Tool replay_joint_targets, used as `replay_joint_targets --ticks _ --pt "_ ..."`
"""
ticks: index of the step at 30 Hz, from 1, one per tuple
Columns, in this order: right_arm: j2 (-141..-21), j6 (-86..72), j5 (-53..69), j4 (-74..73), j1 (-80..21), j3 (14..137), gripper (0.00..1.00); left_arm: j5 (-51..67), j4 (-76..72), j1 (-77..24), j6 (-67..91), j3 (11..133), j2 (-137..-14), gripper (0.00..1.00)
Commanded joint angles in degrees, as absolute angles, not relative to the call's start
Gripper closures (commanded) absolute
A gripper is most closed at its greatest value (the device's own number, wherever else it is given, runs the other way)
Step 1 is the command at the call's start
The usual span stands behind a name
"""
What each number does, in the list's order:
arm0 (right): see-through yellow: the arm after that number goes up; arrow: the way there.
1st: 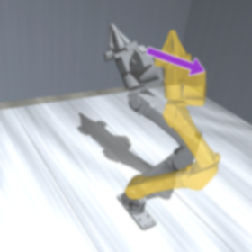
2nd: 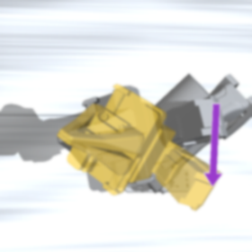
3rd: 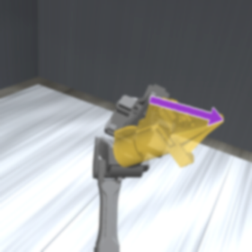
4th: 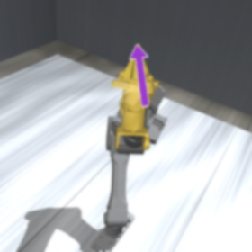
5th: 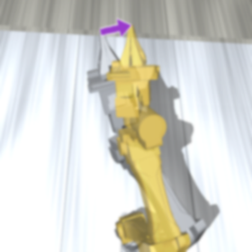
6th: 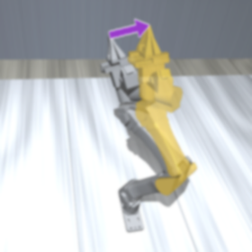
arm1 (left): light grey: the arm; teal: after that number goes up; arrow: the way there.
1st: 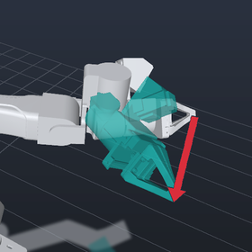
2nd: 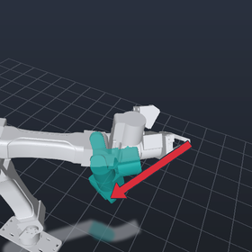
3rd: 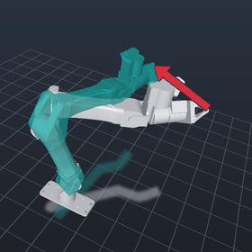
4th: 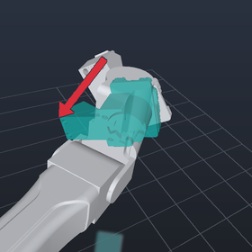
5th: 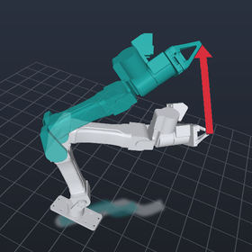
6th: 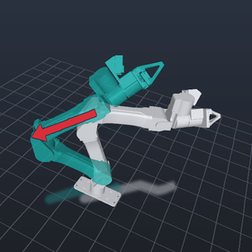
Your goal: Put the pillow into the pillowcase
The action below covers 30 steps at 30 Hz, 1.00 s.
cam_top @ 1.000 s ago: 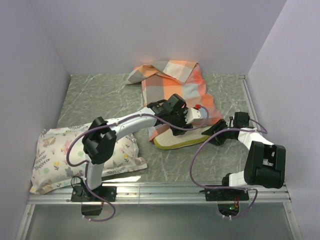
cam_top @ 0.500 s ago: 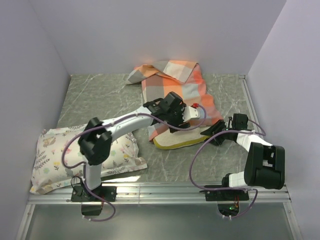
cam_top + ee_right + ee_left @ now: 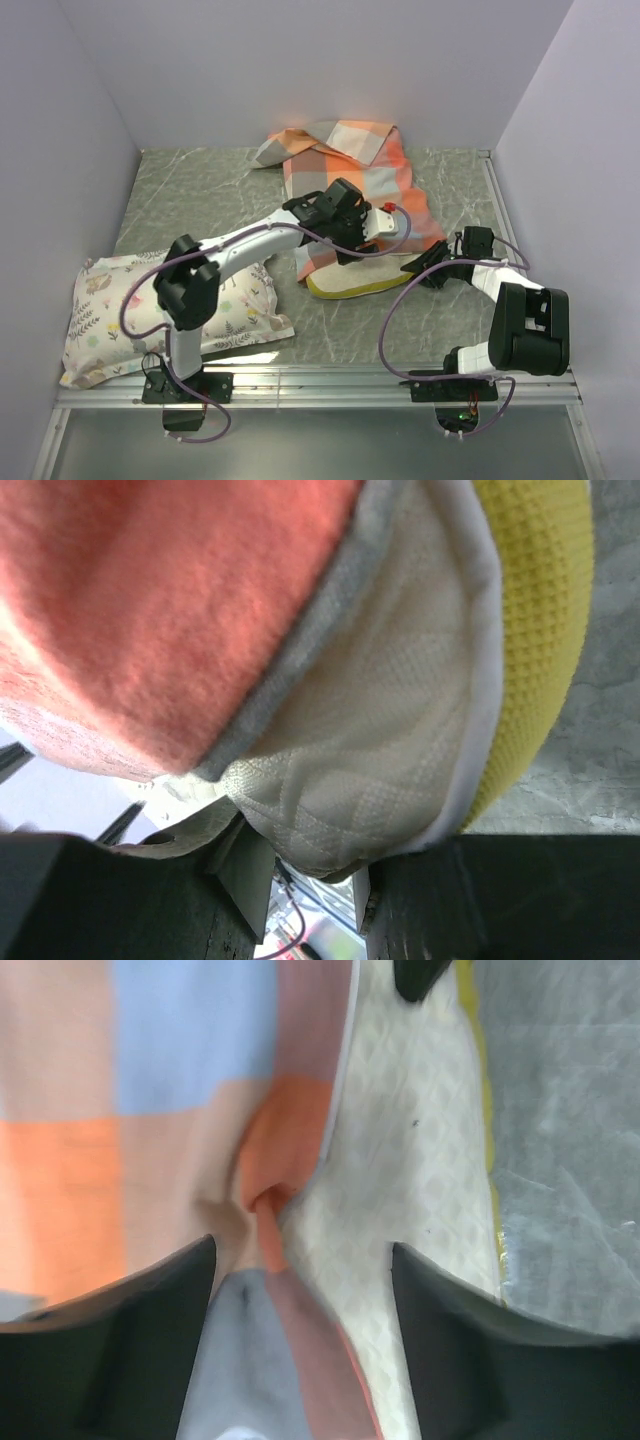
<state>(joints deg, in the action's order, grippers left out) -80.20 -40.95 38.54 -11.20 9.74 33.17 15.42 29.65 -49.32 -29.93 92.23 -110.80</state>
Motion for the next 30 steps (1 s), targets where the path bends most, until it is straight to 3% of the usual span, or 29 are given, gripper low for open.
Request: replay_joint_targets --ticks 1,12,15,16,18,19,20,22,24,27,30 --pt "-80.4 -40.4 37.1 -10.2 9.2 34.5 0.62 18.6 29.8 -50.9 -31.9 92.6 -103.4 0.21" --pt "-79.5 -39.9 37.0 -10.2 9.1 33.8 0.62 11.0 24.1 -48.4 -34.4 100.3 -117.7 0.10" --pt "-79.1 -40.1 36.6 -9.7 9.1 33.0 0.62 12.4 24.4 -47.1 -34.8 103.7 -120.1 0.21" --pt "-79.1 -40.5 36.7 -9.3 9.0 32.9 0.62 15.4 26.3 -46.8 -35.0 104.7 -120.4 0.40" --pt "-79.8 -41.5 37.1 -8.0 8.6 32.8 0.63 21.2 29.1 -46.1 -35.9 107.0 -119.3 0.64" --pt "-80.5 -42.0 37.2 -6.6 8.2 33.0 0.64 29.0 33.4 -46.1 -36.6 107.7 -118.4 0.83" --pt "-80.9 -42.8 37.2 -5.7 7.9 33.1 0.64 32.6 35.5 -46.1 -38.0 108.9 -117.6 0.90" --pt "-81.9 -46.0 37.1 -3.8 6.9 33.7 0.65 39.7 40.5 -47.5 -38.1 110.8 -115.9 1.00" --pt "-82.0 -52.0 36.9 1.6 6.3 33.4 0.65 47.4 51.8 -51.1 -39.8 115.7 -116.8 1.00" --pt "-81.2 -61.3 36.1 9.8 4.8 32.9 0.66 49.3 59.4 -55.0 -36.4 119.1 -118.9 1.00" --pt "-80.1 -69.0 33.9 16.5 2.8 33.0 0.67 52.0 66.2 -51.5 -40.3 120.6 -121.3 0.99"
